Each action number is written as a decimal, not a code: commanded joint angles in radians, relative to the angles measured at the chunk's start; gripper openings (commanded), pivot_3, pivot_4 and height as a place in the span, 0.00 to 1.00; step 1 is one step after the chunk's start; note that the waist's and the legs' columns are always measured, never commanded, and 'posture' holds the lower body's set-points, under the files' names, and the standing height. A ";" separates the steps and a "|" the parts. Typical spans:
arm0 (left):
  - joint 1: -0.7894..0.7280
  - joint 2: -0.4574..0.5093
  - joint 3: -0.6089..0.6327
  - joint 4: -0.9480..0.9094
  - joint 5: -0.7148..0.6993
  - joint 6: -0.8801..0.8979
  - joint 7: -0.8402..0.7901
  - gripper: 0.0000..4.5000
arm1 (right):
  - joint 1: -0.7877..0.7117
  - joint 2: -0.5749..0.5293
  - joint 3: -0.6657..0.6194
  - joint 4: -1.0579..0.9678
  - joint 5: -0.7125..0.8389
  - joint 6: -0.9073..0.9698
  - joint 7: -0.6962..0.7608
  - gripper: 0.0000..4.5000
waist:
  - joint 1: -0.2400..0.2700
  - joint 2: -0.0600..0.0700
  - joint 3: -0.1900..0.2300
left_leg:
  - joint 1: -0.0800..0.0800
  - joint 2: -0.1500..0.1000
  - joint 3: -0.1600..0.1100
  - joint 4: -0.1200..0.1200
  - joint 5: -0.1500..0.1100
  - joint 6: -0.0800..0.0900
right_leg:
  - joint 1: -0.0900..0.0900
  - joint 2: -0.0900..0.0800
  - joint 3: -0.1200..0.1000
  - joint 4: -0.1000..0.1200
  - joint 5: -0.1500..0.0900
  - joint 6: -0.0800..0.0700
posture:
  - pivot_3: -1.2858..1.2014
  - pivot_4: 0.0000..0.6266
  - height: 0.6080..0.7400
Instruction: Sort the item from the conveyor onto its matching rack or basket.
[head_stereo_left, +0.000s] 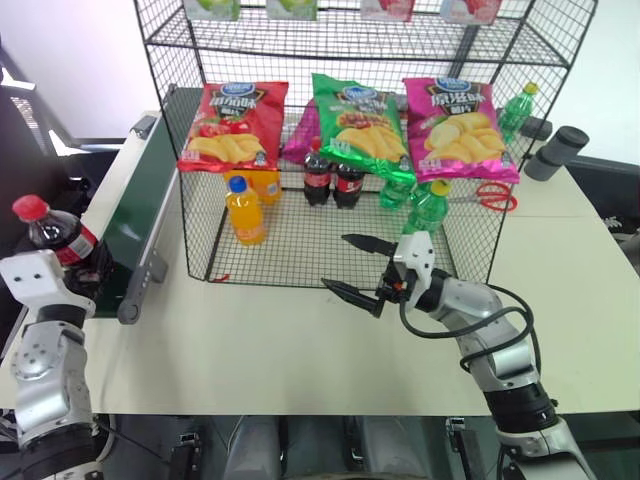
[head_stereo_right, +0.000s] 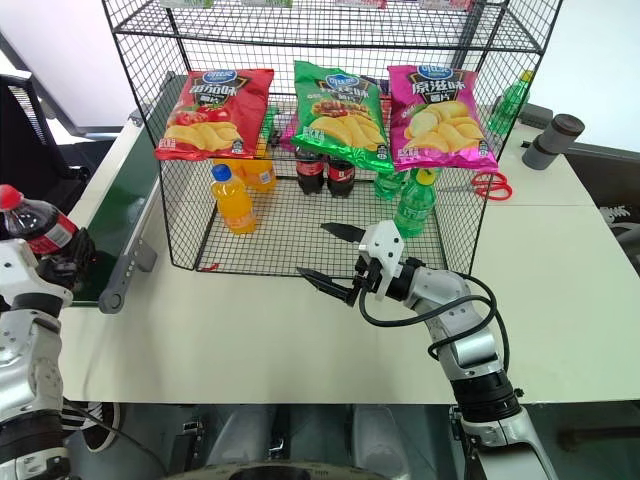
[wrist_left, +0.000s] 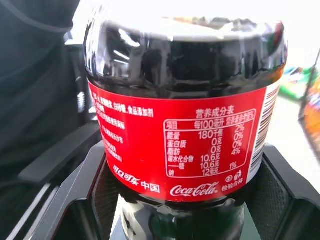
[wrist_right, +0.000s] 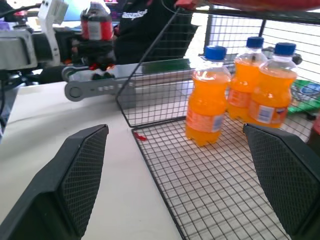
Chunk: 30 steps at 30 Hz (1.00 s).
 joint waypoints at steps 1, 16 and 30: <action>-0.028 0.089 -0.022 -0.255 -0.185 0.133 -0.123 0.65 | -0.031 -0.001 -0.020 -0.074 0.076 0.068 0.001 1.00 | 0.000 0.000 0.000 | 0.000 0.000 0.000 0.000 0.000 0.000 | 0.000 -0.001 0.000 0.000 0.000 0.000 | 0.52 0.24 1.00; -0.181 0.146 -0.556 -0.362 -0.265 0.457 -0.484 0.65 | -0.066 0.008 -0.028 -0.195 0.255 0.314 -0.059 1.00 | -0.003 0.005 0.002 | 0.000 -0.001 0.000 -0.003 0.000 0.000 | -0.001 0.001 0.000 -0.002 0.000 -0.001 | 0.52 0.24 1.00; -0.338 0.006 -0.705 -0.267 -0.089 0.349 -0.610 0.65 | -0.019 0.018 -0.005 -0.206 0.241 0.317 -0.096 1.00 | -0.001 0.005 0.002 | -0.001 0.000 0.001 0.000 0.000 0.001 | -0.001 0.007 0.001 -0.002 0.000 0.000 | 0.52 0.24 1.00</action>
